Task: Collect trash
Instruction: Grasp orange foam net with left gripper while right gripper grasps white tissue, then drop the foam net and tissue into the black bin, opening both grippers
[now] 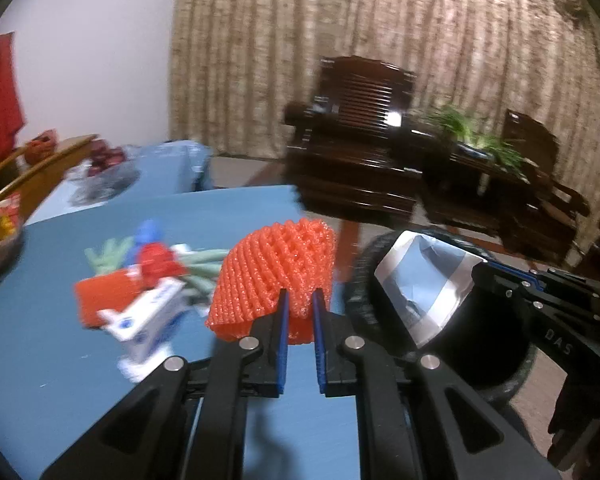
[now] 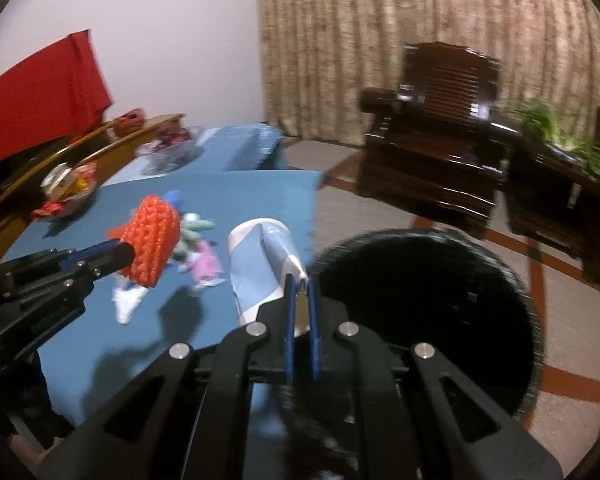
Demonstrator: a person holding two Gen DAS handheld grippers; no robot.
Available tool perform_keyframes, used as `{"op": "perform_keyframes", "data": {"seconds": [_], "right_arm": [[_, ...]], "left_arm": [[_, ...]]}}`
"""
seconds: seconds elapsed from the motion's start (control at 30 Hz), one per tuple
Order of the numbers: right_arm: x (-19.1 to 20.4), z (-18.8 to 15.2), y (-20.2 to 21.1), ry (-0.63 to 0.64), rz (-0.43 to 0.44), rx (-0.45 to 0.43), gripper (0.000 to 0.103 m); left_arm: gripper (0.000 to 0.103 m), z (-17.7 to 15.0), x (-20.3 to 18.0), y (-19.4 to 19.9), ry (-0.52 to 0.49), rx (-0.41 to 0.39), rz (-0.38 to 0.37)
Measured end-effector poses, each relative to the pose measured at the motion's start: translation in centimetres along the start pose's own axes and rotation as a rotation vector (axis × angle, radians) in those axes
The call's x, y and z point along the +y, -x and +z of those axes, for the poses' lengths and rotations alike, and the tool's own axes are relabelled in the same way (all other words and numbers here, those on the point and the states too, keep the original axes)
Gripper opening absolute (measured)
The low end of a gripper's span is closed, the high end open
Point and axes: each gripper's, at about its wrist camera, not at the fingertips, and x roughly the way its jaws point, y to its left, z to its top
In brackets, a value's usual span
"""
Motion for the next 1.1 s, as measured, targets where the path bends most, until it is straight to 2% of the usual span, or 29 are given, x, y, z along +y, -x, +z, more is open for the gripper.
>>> {"op": "perform_keyframes", "data": {"seconds": [0.27, 0.5, 0.57, 0.6, 0.63, 0.67, 0.7, 0.73, 0.77, 0.83, 0.9, 0.97, 1.1], "right_arm": [[-7.4, -2.2, 0.2, -0.074, -0.14, 0.026, 0.006], [-11.4, -4.3, -0.8, -0.136, -0.212, 0.063, 0.007], [-12.0, -5.0, -1.0, -0.151, -0.229, 0.078, 0.019], [-12.2, -5.5, -1.0, -0.159, -0.25, 0.083, 0.021], [-12.2, -5.8, -1.0, -0.164, -0.257, 0.086, 0.031], [-12.4, -6.1, -1.0, -0.173, -0.27, 0.091, 0.047], [-12.5, -6.3, -1.0, -0.177, -0.28, 0.09, 0.054], [-12.6, -6.4, -0.9, -0.18, -0.29, 0.087, 0.062], [-12.6, -6.6, -0.9, -0.18, -0.298, 0.084, 0.065], [-12.5, -6.5, -0.7, -0.173, -0.315, 0.073, 0.085], [-12.1, -6.2, -0.5, -0.163, -0.337, 0.044, 0.091], [-11.5, -5.6, -0.2, -0.154, -0.322, 0.014, 0.097], [-9.4, -4.2, 0.3, -0.132, -0.301, -0.04, 0.098]], "left_arm": [[0.011, 0.7, -7.6, -4.3, -0.07, 0.025, -0.139], [0.011, 0.2, -12.8, -7.3, -0.122, 0.076, -0.249], [0.016, 0.0, -13.8, -8.0, -0.135, 0.097, -0.275], [0.019, -0.1, -14.0, -8.3, -0.135, 0.105, -0.284], [0.029, -0.2, -14.1, -8.5, -0.134, 0.112, -0.29], [0.035, -0.2, -14.2, -8.7, -0.134, 0.116, -0.291], [0.044, -0.3, -14.0, -8.7, -0.131, 0.114, -0.289], [0.049, -0.4, -13.7, -8.5, -0.132, 0.108, -0.283], [0.05, -0.4, -13.5, -8.4, -0.134, 0.105, -0.275], [0.063, -0.5, -12.6, -7.8, -0.135, 0.092, -0.251], [0.071, -0.5, -11.3, -6.9, -0.131, 0.072, -0.222], [0.082, -0.6, -9.8, -5.9, -0.126, 0.046, -0.18], [0.094, -0.5, -6.1, -3.7, -0.104, -0.011, -0.08]]}}
